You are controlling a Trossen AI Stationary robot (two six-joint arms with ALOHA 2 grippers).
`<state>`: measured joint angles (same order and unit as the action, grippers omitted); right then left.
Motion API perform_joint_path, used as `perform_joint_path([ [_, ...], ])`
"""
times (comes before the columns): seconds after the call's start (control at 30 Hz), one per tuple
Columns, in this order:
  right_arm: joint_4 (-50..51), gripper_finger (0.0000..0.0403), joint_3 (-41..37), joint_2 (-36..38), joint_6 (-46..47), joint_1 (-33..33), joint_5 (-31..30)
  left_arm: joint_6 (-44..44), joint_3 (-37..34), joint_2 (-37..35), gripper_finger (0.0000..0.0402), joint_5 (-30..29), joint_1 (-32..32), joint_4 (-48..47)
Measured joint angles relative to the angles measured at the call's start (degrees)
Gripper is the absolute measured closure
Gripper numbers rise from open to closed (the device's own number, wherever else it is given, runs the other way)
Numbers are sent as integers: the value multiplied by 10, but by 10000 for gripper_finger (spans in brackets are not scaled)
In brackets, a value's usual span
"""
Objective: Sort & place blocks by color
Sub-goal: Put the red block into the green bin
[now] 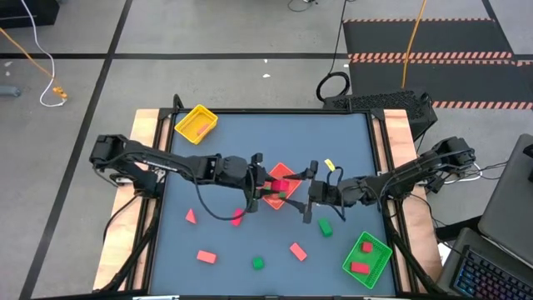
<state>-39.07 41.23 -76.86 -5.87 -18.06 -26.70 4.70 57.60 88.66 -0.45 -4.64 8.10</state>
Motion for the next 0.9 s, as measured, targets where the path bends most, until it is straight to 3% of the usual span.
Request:
perform_joint_path([
  [0.2, 11, 109, 0, 0, 0, 1, 0, -5, 0, 22, 272, 11, 0, 56],
  [0.63, 23, 119, 0, 0, -15, 4, -2, -5, 0, 16, 272, 21, -12, 70],
  [0.77, 24, 160, 0, 0, -25, 4, -2, -5, 0, 16, 272, 22, -14, 70],
  [0.9, 25, 240, 0, 0, -42, 4, -1, -5, 0, 16, 272, 19, -13, 70],
])
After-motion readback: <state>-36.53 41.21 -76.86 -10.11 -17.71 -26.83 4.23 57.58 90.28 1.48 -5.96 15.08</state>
